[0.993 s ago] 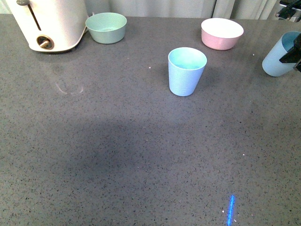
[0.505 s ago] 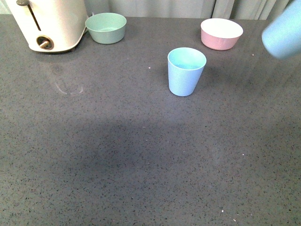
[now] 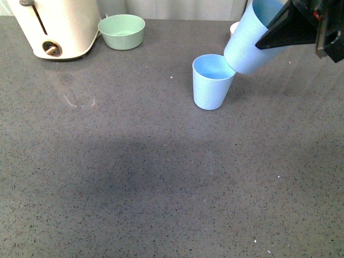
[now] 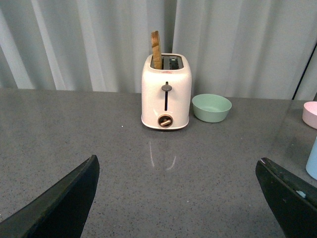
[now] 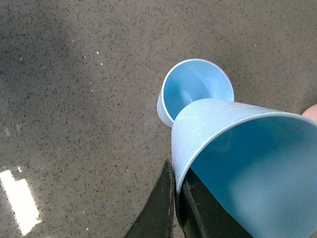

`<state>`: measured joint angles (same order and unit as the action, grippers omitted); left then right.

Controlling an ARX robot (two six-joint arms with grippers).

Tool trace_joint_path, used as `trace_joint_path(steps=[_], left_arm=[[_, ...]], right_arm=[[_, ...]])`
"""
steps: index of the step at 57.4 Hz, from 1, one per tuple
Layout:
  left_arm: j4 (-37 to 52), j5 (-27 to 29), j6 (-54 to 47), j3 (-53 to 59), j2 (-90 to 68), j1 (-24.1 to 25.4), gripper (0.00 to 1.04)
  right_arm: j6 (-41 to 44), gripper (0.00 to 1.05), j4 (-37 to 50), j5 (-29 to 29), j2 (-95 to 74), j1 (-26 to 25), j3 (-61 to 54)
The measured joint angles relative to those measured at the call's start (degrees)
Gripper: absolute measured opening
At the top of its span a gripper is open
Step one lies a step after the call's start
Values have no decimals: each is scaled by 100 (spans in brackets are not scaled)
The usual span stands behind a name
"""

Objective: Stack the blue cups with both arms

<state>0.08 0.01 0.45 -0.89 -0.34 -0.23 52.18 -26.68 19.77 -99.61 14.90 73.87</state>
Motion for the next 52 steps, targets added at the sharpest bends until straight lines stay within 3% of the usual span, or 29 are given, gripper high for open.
trace_joint_path(steps=[22,52], left_arm=[[0,-2,0,0,0,0,96],[0,0,0,0,0,0,96]], right_arm=[[-7,2,15,-341,-455,201,387],[-33,2,15,-376,-951,415,778]])
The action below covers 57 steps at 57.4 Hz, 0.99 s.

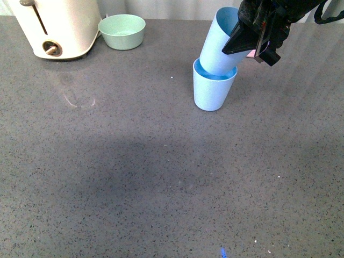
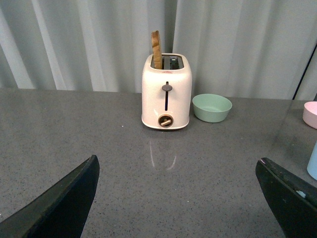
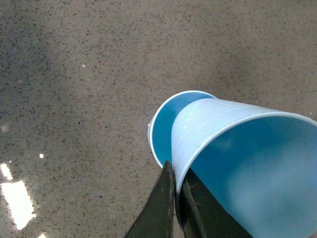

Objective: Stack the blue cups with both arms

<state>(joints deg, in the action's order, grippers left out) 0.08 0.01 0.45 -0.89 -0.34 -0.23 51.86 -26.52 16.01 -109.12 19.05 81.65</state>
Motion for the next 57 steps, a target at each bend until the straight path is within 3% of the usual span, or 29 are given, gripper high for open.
trace_joint_path(steps=[4,11,22,33,43,53,57], left_arm=[[0,0,0,0,0,0,96],[0,0,0,0,0,0,96],[0,0,0,0,0,0,96],[0,0,0,0,0,0,96],[0,0,0,0,0,0,96],[0,0,0,0,0,0,96],[0,0,0,0,0,0,96]], right_arm=[[0,2,-7,-2,-28,20,4],[9,17,-17,-2,-57,46,4],[-50,59,212,42,31,0,-28],[-407,94,776,695,1165,-326,-737],[-1344,96,1495,1102,3075,-743,-1943],[-2752,96,1690,1060,5152,-1029,-3491],[-3383,96,1550,745,6240,-1139,-4201]])
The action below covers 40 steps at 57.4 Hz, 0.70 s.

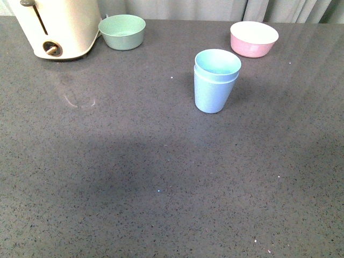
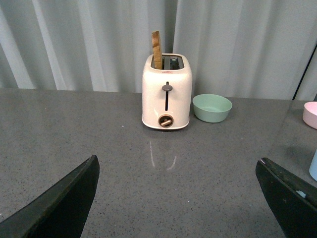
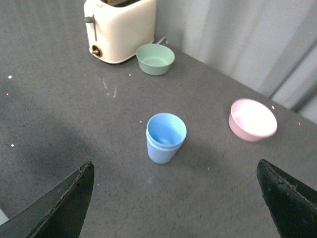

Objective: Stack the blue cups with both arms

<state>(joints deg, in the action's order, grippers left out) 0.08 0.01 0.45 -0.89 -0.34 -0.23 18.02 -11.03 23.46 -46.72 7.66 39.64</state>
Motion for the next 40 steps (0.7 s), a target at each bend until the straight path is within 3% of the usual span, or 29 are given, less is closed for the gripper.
trace_joint_path(steps=[5,8,10,13,27,32,40], left_arm=[[0,0,0,0,0,0,96],[0,-2,0,0,0,0,96],[0,0,0,0,0,0,96],[0,0,0,0,0,0,96],[0,0,0,0,0,0,96],[0,0,0,0,0,0,96],[0,0,0,0,0,0,96]], right_arm=[[-533,95,-125,-544,999,22,-546],[-1049,84,933,-2072,1340,352,-999],[-1290,77,1436,-2739,1504,398,-1303],[-1443,68,1781,-3246,1657,356,-1611],[-1718,22,2092,-3016,2271,-68,-2616],[-1716,1,2114,-2385,2531,-621,-2881],[-1744,2,2118,-2341,2750,-739,-3115]])
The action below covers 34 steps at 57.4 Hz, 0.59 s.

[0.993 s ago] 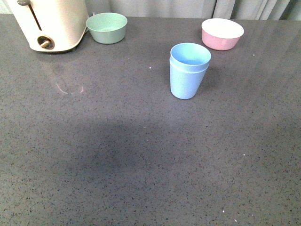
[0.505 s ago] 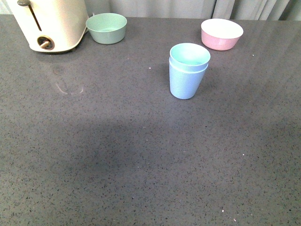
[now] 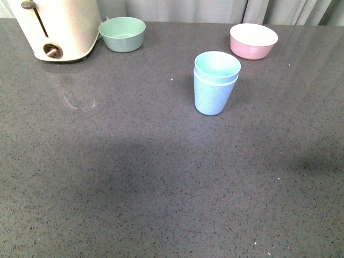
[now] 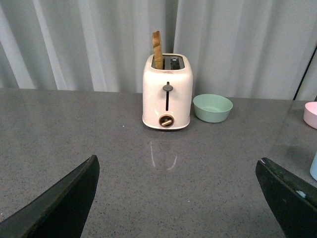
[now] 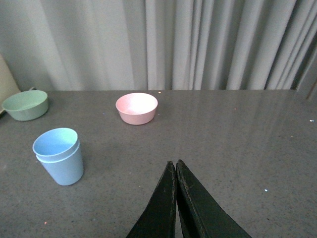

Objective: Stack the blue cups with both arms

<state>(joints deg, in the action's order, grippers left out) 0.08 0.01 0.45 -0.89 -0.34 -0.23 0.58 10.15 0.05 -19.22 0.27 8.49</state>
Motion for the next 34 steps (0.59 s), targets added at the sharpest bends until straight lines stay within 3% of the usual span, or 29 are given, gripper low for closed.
trace_joint_path(steps=[34], left_arm=[[0,0,0,0,0,0,96]], right_arm=[[0,2,-195,-4,787,-13,-549]])
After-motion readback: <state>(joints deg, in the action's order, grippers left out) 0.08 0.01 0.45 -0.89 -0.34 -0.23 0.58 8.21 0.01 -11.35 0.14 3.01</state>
